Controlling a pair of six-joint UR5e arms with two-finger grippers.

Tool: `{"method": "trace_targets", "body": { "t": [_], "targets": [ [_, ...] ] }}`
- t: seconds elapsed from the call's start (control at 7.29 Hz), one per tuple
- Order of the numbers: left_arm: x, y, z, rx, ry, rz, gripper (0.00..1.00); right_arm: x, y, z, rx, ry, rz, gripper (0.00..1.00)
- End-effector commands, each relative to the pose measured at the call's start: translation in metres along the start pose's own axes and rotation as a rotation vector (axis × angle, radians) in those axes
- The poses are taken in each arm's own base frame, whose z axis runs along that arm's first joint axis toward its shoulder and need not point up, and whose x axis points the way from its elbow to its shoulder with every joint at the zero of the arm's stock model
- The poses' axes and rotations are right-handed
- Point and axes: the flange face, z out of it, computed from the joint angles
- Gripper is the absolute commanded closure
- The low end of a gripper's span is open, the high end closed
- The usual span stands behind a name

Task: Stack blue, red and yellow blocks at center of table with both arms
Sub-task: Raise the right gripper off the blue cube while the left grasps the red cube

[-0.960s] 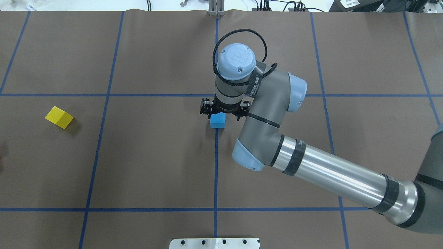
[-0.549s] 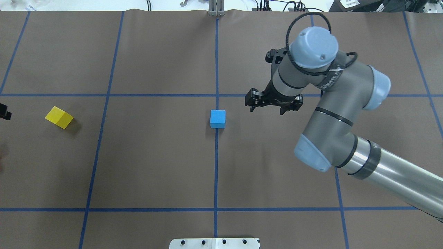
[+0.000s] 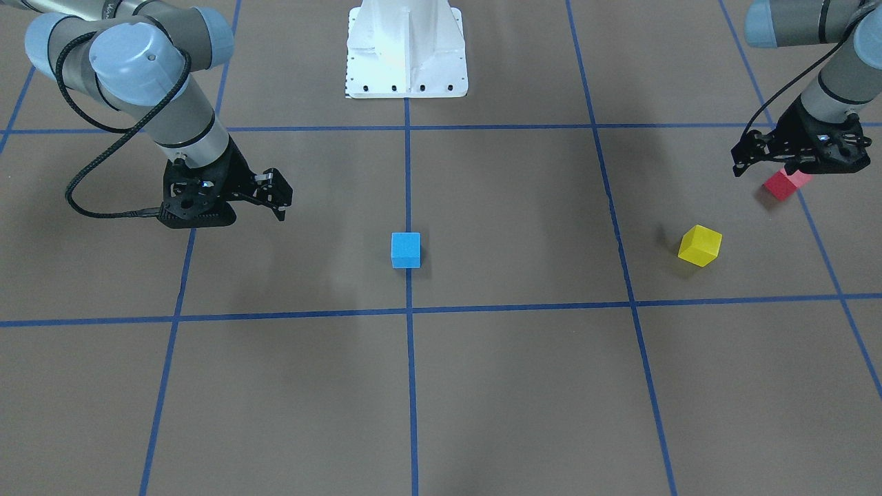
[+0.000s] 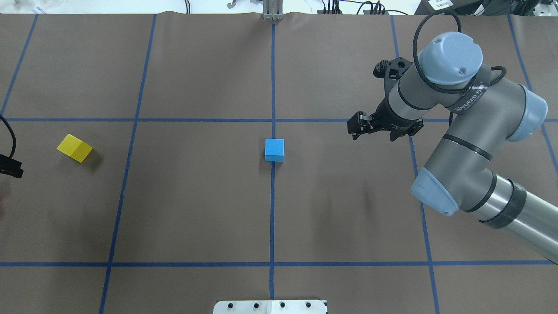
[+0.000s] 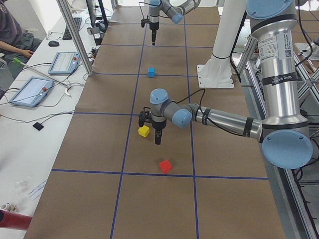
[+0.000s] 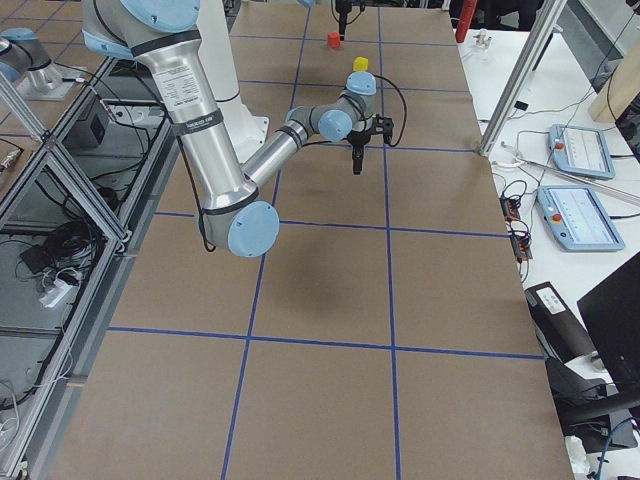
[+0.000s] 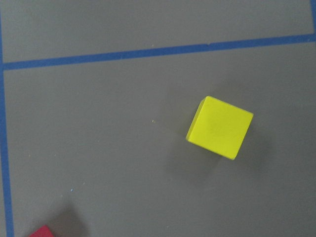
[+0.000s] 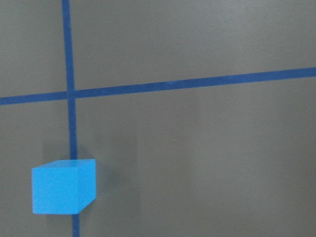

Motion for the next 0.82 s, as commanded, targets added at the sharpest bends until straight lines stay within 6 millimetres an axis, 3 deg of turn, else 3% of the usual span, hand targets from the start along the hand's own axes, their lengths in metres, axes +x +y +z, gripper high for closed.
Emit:
{"method": "trace_targets", "body": {
  "t": [0.0, 0.27, 0.69],
  "targets": [
    [-0.08, 0.037, 0.051, 0.025, 0.014, -0.174, 0.0, 0.001, 0.0, 0.0, 0.003, 0.003, 0.001, 0.0],
    [-0.099, 0.044, 0.065, 0.06, 0.071, -0.358, 0.0, 0.0, 0.001, 0.0, 0.001, 0.001, 0.001, 0.0],
    [-0.104, 0.042, 0.075, 0.049, 0.062, -0.486, 0.01, 0.002, 0.001, 0.001, 0.002, 0.005, 0.009, 0.0]
  ]
}}
